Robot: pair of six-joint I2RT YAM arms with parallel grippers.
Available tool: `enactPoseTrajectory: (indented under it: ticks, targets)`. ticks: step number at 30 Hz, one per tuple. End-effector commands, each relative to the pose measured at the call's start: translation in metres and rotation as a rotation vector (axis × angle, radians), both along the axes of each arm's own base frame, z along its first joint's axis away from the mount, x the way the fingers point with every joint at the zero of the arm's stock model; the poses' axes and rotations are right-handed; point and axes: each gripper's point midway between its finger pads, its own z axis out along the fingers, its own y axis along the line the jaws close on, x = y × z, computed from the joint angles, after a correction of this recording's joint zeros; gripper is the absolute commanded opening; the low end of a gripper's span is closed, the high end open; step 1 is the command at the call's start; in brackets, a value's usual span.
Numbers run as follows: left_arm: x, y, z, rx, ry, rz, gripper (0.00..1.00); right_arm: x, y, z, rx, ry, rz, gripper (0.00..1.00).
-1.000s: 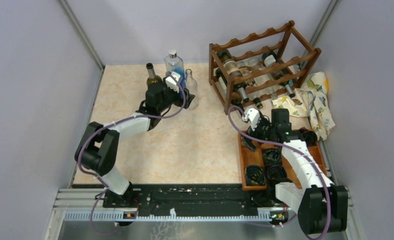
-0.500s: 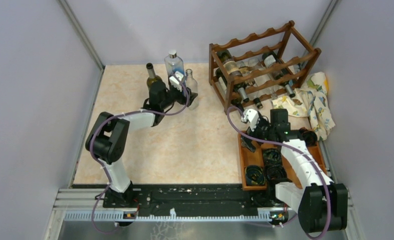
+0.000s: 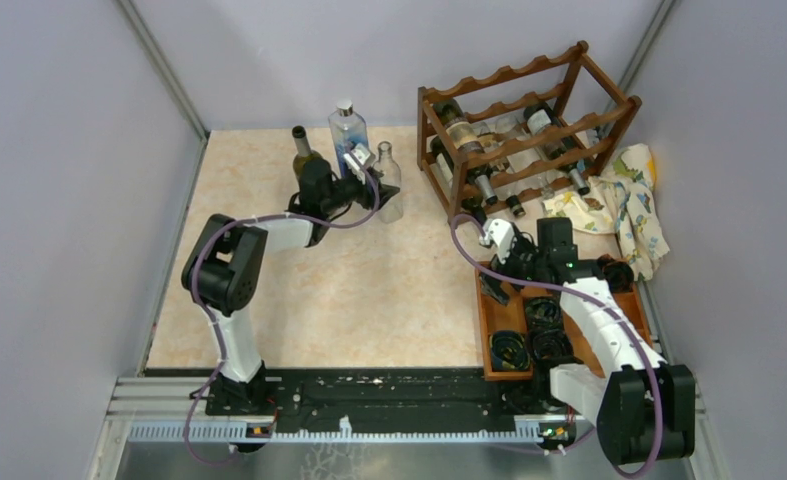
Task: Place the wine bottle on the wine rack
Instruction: Pick up the wine bottle from the center of the board.
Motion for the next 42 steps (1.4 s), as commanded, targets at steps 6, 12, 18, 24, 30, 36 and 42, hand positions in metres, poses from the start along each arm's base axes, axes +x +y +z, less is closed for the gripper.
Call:
enactPoseTrajectory:
  ticks: [6, 12, 18, 24, 30, 36, 42]
  targets:
    - [-0.073, -0.012, 0.048, 0.020, -0.086, -0.321, 0.09, -0.006, 0.028, 0.035, 0.107, -0.050, 0.158, 0.98]
    - [-0.133, 0.004, 0.055, 0.051, 0.099, -0.392, 0.00, -0.040, 0.059, 0.058, 0.241, -0.131, 0.368, 0.98]
    - [-0.201, 0.012, 0.062, 0.072, 0.142, -0.462, 0.00, -0.069, 0.078, 0.089, 0.384, -0.219, 0.538, 0.98]
    - [-0.258, -0.009, 0.040, 0.230, 0.149, -0.531, 0.00, -0.076, 0.084, 0.144, 0.409, -0.229, 0.652, 0.98]
    - [-0.284, -0.028, 0.029, 0.281, 0.199, -0.526, 0.00, -0.081, 0.093, 0.178, 0.428, -0.167, 0.686, 0.98]
    - [-0.305, -0.049, 0.018, 0.309, 0.232, -0.563, 0.00, -0.081, 0.112, 0.187, 0.446, -0.075, 0.615, 0.98]
    - [-0.308, -0.060, 0.009, 0.343, 0.246, -0.556, 0.00, -0.084, 0.130, 0.177, 0.411, 0.021, 0.597, 0.98]
